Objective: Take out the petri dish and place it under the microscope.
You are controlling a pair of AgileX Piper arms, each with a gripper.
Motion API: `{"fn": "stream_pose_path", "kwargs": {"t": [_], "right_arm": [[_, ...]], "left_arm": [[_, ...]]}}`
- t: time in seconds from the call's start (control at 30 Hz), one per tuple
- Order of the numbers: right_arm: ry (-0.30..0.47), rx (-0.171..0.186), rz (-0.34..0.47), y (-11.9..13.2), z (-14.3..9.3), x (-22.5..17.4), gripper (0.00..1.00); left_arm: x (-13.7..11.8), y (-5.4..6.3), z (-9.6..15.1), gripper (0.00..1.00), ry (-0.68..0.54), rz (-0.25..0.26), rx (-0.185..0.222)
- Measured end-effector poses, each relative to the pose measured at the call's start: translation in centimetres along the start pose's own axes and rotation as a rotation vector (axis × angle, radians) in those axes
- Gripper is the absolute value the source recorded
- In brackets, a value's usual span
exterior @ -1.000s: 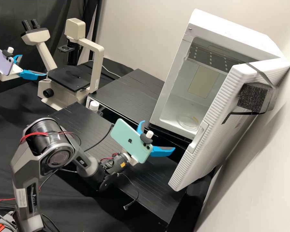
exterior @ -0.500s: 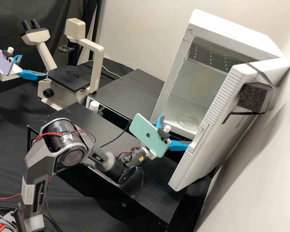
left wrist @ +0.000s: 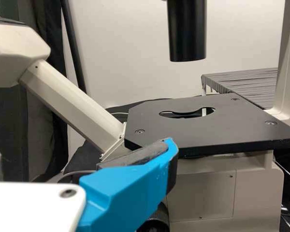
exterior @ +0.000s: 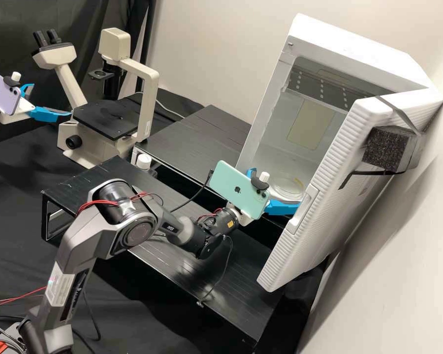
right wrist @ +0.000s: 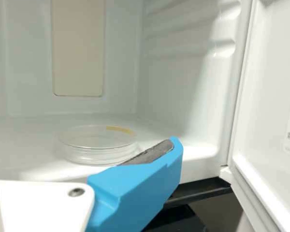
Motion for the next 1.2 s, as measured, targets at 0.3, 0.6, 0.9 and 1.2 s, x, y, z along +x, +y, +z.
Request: {"fn": "stream_pose_path", "kwargs": {"t": [0.3, 0.6, 0.9, 1.2], "right_arm": [[-0.015, -0.023, 0.0, -0.3, 0.9, 2.5, 1.0], [-0.032, -0.042, -0.016, -0.9, 1.4, 3.4, 1.0], [-0.022, -0.061, -0.013, -1.7, 0.7, 4.7, 1.0], [-0.021, -0.06, -0.029, -2.4, 0.7, 5.8, 1.0]], "left_arm": [[0.0, 0.0, 0.0, 1.0, 0.0, 0.0, 0.0], [0.0, 0.0, 0.0, 1.0, 0.0, 0.0, 0.0], [0.0, 0.0, 0.0, 1.0, 0.0, 0.0, 0.0], [0.0, 0.0, 0.0, 1.0, 0.0, 0.0, 0.0]]}}
